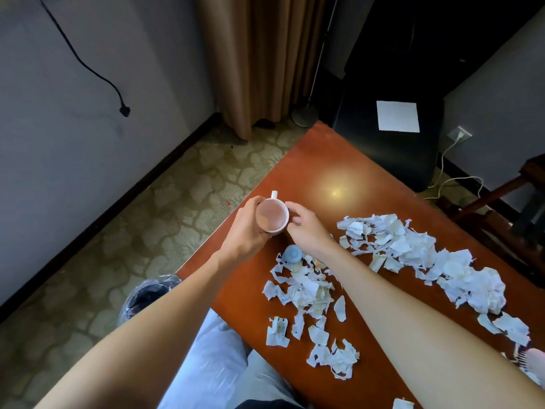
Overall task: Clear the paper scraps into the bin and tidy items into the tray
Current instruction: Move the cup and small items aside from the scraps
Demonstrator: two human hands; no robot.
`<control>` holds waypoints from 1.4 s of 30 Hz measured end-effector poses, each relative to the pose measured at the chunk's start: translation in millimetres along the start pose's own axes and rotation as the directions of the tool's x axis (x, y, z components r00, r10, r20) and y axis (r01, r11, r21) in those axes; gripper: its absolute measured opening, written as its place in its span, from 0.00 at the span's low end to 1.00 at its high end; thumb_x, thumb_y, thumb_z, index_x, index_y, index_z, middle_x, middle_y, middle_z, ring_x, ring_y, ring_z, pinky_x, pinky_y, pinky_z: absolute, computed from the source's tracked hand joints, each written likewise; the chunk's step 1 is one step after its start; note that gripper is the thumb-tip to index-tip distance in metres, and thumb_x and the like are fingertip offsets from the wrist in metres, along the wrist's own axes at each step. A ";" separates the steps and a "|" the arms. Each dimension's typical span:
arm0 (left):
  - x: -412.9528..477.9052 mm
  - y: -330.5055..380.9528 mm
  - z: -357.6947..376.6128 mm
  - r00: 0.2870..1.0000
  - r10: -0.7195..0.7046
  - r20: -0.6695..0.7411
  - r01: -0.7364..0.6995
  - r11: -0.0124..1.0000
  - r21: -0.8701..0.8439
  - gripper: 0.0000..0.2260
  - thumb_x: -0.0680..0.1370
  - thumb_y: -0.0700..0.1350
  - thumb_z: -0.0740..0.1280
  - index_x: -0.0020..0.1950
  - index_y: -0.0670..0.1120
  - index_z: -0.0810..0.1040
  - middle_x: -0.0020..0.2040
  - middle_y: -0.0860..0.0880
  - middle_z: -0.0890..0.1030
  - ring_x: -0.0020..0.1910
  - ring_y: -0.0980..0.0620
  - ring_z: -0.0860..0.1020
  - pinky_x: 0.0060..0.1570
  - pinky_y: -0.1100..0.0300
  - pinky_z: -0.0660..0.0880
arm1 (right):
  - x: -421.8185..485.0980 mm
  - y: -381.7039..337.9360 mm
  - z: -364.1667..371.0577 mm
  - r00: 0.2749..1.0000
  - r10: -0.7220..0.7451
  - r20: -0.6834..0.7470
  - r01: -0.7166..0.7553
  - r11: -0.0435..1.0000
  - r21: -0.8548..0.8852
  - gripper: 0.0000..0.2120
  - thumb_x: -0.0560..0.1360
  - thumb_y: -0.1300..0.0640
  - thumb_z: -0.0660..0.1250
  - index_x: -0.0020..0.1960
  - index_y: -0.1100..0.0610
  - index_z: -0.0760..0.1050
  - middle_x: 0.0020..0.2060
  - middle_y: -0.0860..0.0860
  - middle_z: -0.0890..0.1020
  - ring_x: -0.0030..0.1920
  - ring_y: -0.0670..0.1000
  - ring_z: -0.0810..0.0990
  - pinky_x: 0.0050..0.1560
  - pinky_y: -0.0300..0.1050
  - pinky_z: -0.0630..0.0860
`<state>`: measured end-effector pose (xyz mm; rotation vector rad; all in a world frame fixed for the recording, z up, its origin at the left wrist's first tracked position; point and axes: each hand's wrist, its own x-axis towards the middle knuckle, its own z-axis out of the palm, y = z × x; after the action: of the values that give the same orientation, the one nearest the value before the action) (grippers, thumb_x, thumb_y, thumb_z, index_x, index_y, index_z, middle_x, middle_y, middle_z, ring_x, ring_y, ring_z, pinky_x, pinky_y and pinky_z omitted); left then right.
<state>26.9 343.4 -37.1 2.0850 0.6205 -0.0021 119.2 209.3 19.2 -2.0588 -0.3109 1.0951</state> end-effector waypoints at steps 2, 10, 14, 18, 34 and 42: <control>-1.2 -2.9 0.7 1.000 -0.001 0.002 0.001 1.000 0.012 0.31 0.67 0.52 0.80 0.64 0.51 0.68 0.60 0.53 0.75 0.55 0.56 0.72 0.51 0.61 0.70 | 0.3 1.3 2.8 1.000 -0.005 0.005 0.005 1.000 -0.008 0.24 0.78 0.67 0.58 0.70 0.48 0.70 0.63 0.48 0.77 0.62 0.47 0.77 0.61 0.42 0.73; -5.7 -6.1 1.6 0.999 -0.024 0.041 0.022 0.999 0.043 0.30 0.68 0.46 0.78 0.65 0.49 0.67 0.62 0.50 0.71 0.60 0.51 0.70 0.58 0.55 0.72 | -7.3 2.7 4.2 1.000 -0.003 0.008 0.003 1.000 0.009 0.23 0.79 0.68 0.59 0.69 0.48 0.70 0.53 0.40 0.77 0.58 0.44 0.76 0.60 0.40 0.74; -10.2 -2.2 0.2 0.993 -0.092 0.071 0.089 0.995 0.032 0.42 0.69 0.45 0.78 0.76 0.44 0.58 0.74 0.45 0.63 0.73 0.48 0.62 0.70 0.53 0.64 | -14.9 3.5 1.7 1.000 0.006 0.013 -0.006 1.000 0.026 0.25 0.79 0.69 0.57 0.73 0.52 0.66 0.58 0.41 0.72 0.60 0.41 0.70 0.59 0.38 0.67; -18.4 3.3 -3.7 0.996 -0.071 0.054 0.069 0.997 0.044 0.41 0.69 0.43 0.78 0.76 0.46 0.59 0.73 0.47 0.64 0.72 0.50 0.63 0.70 0.55 0.63 | -23.4 8.5 0.0 1.000 0.013 0.011 -0.013 0.999 0.032 0.26 0.79 0.67 0.56 0.75 0.51 0.64 0.67 0.43 0.70 0.67 0.43 0.67 0.64 0.41 0.66; -100.3 15.7 7.0 1.000 0.019 -0.002 -0.018 0.977 0.214 0.38 0.73 0.51 0.74 0.77 0.51 0.58 0.79 0.49 0.54 0.77 0.47 0.53 0.75 0.47 0.55 | -88.0 56.8 -5.5 0.996 -0.037 -0.082 0.036 0.999 -0.009 0.25 0.80 0.64 0.58 0.75 0.49 0.64 0.72 0.46 0.70 0.72 0.45 0.67 0.69 0.45 0.69; -151.1 19.9 42.4 0.999 0.027 0.044 -0.038 0.963 0.265 0.31 0.76 0.53 0.70 0.76 0.53 0.61 0.79 0.51 0.56 0.77 0.49 0.54 0.75 0.48 0.55 | -126.3 114.4 -6.4 0.986 -0.147 -0.078 0.133 0.977 -0.167 0.26 0.79 0.62 0.60 0.75 0.46 0.65 0.74 0.44 0.66 0.73 0.47 0.65 0.69 0.47 0.66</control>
<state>-86.5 236.5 -9.9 2.3484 0.5868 -0.1140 33.1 62.1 14.1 -2.1841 -0.5064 0.9150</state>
